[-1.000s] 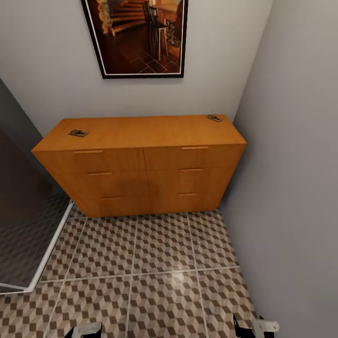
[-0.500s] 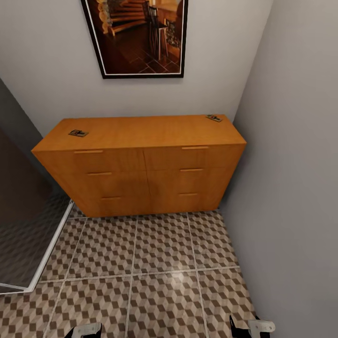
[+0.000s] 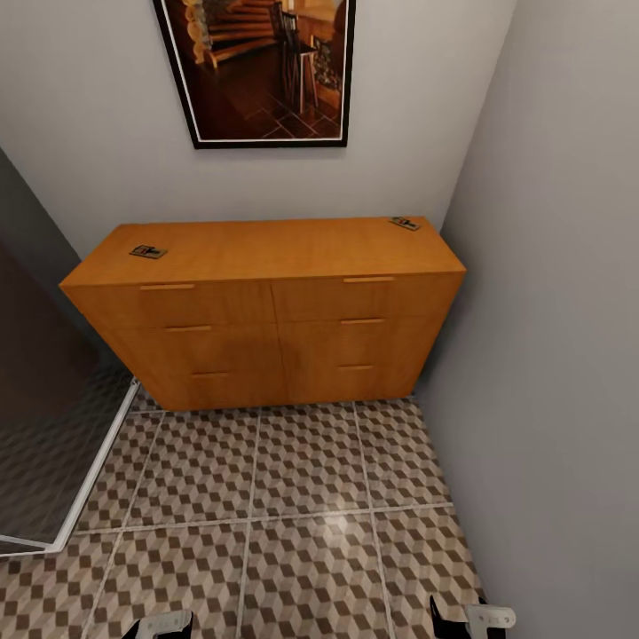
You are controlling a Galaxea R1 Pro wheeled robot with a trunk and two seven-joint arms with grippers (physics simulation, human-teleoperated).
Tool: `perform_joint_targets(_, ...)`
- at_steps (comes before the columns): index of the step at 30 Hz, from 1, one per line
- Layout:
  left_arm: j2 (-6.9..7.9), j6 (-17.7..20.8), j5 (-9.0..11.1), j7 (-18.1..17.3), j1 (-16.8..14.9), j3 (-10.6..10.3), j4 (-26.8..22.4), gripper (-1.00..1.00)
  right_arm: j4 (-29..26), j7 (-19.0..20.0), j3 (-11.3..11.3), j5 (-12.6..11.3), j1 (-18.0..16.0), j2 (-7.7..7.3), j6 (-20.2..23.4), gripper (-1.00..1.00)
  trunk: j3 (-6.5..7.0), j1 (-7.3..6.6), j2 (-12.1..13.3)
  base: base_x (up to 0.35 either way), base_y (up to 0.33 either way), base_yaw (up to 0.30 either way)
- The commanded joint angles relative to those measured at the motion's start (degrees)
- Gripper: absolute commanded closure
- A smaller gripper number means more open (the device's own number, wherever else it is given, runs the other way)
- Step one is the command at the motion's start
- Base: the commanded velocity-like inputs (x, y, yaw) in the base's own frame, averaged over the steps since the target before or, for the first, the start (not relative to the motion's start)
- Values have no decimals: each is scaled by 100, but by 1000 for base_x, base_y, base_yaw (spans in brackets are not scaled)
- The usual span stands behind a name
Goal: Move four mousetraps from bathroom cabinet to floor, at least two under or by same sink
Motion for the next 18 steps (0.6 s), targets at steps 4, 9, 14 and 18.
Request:
perform_joint_targets(4, 0, -34, 10, -8, -10, 16, 23, -100, 3, -10, 52, -54, -3, 4, -13, -100, -4, 0, -2, 0, 0, 0)
perform_joint_targets(9, 0, -34, 9, -8, -6, 16, 23, -100, 3, -10, 52, -54, -3, 5, -9, -100, -4, 0, -2, 0, 0, 0)
perform_joint_targets(14, 0, -33, 9, -8, -7, 15, 23, -100, 3, -10, 52, -54, -3, 6, -8, -100, -4, 0, -2, 0, 0, 0)
perform_joint_targets(18, 0, -33, 9, -8, -6, 15, 23, -100, 3, -10, 52, -54, -3, 6, -7, -100, -4, 0, -2, 0, 0, 0)
